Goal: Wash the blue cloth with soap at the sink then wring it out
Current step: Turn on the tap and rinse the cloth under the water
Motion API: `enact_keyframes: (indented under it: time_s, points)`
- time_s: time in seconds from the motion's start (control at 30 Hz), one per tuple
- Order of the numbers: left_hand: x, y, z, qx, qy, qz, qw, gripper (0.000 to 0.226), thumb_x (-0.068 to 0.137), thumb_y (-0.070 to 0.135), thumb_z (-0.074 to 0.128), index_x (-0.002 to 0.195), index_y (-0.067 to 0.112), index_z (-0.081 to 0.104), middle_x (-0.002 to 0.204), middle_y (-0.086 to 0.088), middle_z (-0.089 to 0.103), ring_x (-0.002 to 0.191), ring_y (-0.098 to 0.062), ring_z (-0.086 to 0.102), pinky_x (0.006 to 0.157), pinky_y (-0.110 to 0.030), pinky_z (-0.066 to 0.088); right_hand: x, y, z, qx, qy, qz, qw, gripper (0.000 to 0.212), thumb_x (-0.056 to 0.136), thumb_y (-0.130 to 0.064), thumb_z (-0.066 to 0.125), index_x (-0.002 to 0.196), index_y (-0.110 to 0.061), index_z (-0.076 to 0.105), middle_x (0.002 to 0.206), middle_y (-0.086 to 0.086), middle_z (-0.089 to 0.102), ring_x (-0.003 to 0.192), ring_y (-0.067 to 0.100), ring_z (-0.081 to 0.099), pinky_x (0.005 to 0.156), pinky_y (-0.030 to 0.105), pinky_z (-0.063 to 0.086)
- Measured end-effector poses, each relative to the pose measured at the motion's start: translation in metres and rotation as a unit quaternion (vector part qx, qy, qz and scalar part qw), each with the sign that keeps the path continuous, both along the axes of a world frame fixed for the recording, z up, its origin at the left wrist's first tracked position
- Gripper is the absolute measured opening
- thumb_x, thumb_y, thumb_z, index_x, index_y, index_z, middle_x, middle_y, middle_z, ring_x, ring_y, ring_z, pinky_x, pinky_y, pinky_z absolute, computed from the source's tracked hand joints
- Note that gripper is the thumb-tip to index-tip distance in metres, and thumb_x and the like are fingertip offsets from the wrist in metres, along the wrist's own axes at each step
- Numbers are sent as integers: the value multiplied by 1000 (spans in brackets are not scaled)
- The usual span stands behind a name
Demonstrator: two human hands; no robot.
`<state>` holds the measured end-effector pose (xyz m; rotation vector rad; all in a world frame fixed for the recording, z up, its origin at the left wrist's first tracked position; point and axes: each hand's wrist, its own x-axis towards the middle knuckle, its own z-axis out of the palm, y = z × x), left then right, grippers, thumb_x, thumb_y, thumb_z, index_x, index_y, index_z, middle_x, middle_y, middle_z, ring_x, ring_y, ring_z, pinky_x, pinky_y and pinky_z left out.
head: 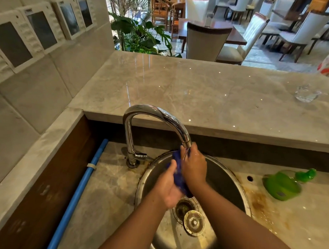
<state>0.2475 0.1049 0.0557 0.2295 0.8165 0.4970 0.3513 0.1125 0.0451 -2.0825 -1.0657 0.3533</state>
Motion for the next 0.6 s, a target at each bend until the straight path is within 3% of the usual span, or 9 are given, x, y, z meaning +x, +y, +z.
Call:
enact_keyframes:
  time_s: [0.07, 0.17, 0.33, 0.4, 0.47, 0.53, 0.6]
  points:
    - [-3, -5, -8, 14, 15, -6, 1000, 50, 101, 45, 46, 137, 12, 57, 131, -20, 67, 123, -37, 61, 111, -57, 41, 19, 3, -7, -41, 29, -11, 999, 22, 100, -38, 48, 105, -18, 54, 91, 5, 65, 83, 24, 65, 72, 44, 57]
    - [-6, -2, -17, 39, 23, 7, 999, 54, 99, 45, 49, 143, 14, 51, 136, -17, 64, 125, -35, 61, 111, -56, 42, 21, -6, -7, -24, 114, -5, 993, 19, 101, -36, 50, 103, -18, 55, 90, 4, 65, 81, 21, 65, 69, 37, 56]
    - [-12, 14, -9, -6, 12, 37, 999, 55, 103, 51, 39, 136, 12, 59, 119, -17, 72, 113, -33, 64, 88, -47, 51, -17, -32, 13, 66, 230, 62, 969, 12, 100, -26, 56, 98, -15, 62, 84, 1, 69, 74, 9, 67, 69, 31, 57]
    - [-8, 14, -6, -21, -4, 46, 999, 54, 101, 51, 45, 134, 11, 61, 117, -15, 73, 113, -31, 65, 92, -45, 51, -35, -35, 16, 62, 170, 98, 979, 13, 99, -29, 56, 102, -17, 62, 89, -3, 70, 78, 8, 66, 74, 33, 57]
    - [-2, 11, -4, -5, -26, 26, 999, 56, 99, 52, 49, 135, 11, 62, 126, -14, 71, 120, -30, 64, 104, -43, 48, -41, -30, 15, 30, 29, 86, 995, 27, 99, -41, 53, 112, -19, 61, 97, -7, 67, 86, 11, 63, 79, 34, 54]
    - [3, 9, -5, 12, -15, 18, 1000, 55, 98, 54, 50, 130, 13, 66, 124, -13, 72, 118, -29, 66, 101, -44, 51, -31, -18, 13, 28, -53, 48, 997, 33, 99, -45, 49, 113, -17, 60, 94, -1, 66, 84, 17, 63, 73, 33, 51]
    - [3, 9, -9, 20, -1, 18, 1000, 52, 100, 52, 48, 131, 13, 65, 123, -15, 72, 117, -31, 67, 94, -46, 53, -14, -6, 11, 3, -54, 22, 998, 28, 101, -41, 48, 108, -16, 57, 87, -1, 64, 79, 20, 64, 68, 35, 53]
